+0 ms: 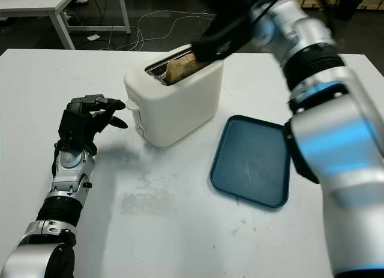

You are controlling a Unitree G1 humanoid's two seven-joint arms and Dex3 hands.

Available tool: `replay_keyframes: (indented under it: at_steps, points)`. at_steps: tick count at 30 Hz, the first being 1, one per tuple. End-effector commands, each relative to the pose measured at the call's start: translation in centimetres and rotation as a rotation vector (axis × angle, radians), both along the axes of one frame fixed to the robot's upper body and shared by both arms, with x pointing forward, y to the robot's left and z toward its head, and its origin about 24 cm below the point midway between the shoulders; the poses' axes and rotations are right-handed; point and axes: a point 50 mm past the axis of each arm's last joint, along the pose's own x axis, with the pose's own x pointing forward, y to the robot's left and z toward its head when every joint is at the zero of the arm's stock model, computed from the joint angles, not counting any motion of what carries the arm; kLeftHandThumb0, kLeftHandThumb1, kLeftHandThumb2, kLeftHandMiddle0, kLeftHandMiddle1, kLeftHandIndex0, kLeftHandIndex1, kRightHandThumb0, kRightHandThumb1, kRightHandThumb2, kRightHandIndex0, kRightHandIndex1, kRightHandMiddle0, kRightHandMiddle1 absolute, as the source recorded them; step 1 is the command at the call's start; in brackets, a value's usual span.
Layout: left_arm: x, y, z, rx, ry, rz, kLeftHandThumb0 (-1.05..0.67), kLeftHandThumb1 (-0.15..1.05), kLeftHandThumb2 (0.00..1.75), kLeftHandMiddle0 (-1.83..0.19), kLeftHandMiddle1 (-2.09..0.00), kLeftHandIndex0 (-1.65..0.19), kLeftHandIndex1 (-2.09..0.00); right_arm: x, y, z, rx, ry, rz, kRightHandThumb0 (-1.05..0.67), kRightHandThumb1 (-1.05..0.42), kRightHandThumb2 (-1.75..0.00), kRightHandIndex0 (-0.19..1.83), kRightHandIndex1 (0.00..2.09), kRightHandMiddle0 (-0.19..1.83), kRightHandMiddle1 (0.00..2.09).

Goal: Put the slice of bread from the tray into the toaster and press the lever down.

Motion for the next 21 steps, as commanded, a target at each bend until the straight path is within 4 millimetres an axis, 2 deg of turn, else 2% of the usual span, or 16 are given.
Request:
replay_keyframes:
  at_steps: [1,3,5,6,7,8,9,11,12,13,16,19,21]
  points:
    - [0.0,-0.2,-0.1,0.019,-0.002,-0.004,-1.05,0.83,0.01,-1.57,-0.65,-1.57,-0.31,-0.4,-0.9,1.2,0.075,0.002,0.023,-1.02,-0.72,0.00,0.00,0.00,0.03,0.00]
    - [0.0,-0.1,-0.1,0.012,-0.004,-0.007,-1.05,0.83,0.01,-1.57,-0.64,-1.57,-0.31,-0.7,-1.7,1.1,0.160,-0.006,0.045,-1.04,-0.71,0.00,0.02,0.01,0.07,0.02]
    - [0.0,0.0,0.0,0.009,-0.009,-0.009,-1.05,0.82,0.00,-1.57,-0.64,-1.57,-0.31,-0.9,-2.4,0.0,0.427,-0.005,0.132,-1.01,-0.70,0.00,0.09,0.08,0.14,0.07]
    - [0.0,0.0,0.2,0.016,-0.012,-0.006,-1.05,0.83,0.00,-1.57,-0.64,-1.57,-0.31,-1.0,-2.8,-1.0,0.583,-0.006,0.169,-0.87,-0.76,-0.02,0.10,0.32,0.24,0.13]
    - [0.1,0.1,0.3,0.026,-0.015,-0.004,-1.05,0.83,0.01,-1.57,-0.65,-1.57,-0.31,-1.1,-3.3,-2.2,0.702,-0.020,0.181,-0.81,-0.81,-0.02,0.09,0.55,0.31,0.16]
    - [0.1,0.3,0.6,0.042,-0.020,-0.001,-1.05,0.83,0.01,-1.57,-0.65,-1.57,-0.31,-1.2,-3.7,-3.6,0.806,-0.020,0.187,-0.77,-0.87,-0.05,0.17,0.70,0.41,0.20]
    - [0.1,0.5,0.9,0.057,-0.026,0.002,-1.05,0.84,0.01,-1.57,-0.65,-1.57,-0.31,-1.5,-4.1,-4.9,0.878,-0.014,0.192,-0.67,-0.90,-0.10,0.37,0.75,0.57,0.23]
    - [0.1,0.9,1.6,0.087,-0.053,0.008,-1.05,0.85,0.02,-1.57,-0.65,-1.56,-0.31,-2.1,-5.0,-7.8,0.995,0.028,0.203,-0.51,-0.91,-0.18,0.56,0.71,0.70,0.22]
    - [0.1,1.1,1.9,0.100,-0.066,0.009,-1.05,0.87,0.02,-1.56,-0.65,-1.55,-0.32,-2.3,-5.3,-9.2,1.043,0.061,0.204,-0.44,-0.92,-0.23,0.65,0.62,0.76,0.19]
    - [0.1,1.3,2.3,0.120,-0.082,0.009,-1.05,0.88,0.02,-1.55,-0.67,-1.53,-0.34,-2.6,-5.5,-10.5,1.100,0.103,0.202,-0.41,-0.92,-0.25,0.69,0.58,0.78,0.17]
    - [0.1,2.0,3.6,0.184,-0.128,0.009,-1.05,0.92,0.05,-1.45,-0.79,-1.37,-0.58,-3.7,-5.9,-14.5,1.276,0.216,0.154,-0.37,-0.92,-0.32,0.77,0.48,0.82,0.12]
    - [0.2,2.3,4.7,0.217,-0.160,0.004,-1.05,0.92,0.05,-1.41,-0.82,-1.32,-0.64,-5.3,-6.0,-18.2,1.465,0.354,0.082,-0.41,-0.92,-0.32,0.87,0.30,0.86,0.06]
    - [0.3,2.4,5.3,0.250,-0.178,0.002,-1.05,0.92,0.05,-1.40,-0.82,-1.30,-0.64,-6.2,-6.0,-19.9,1.557,0.432,0.061,-0.42,-0.92,-0.36,0.89,0.25,0.85,0.03]
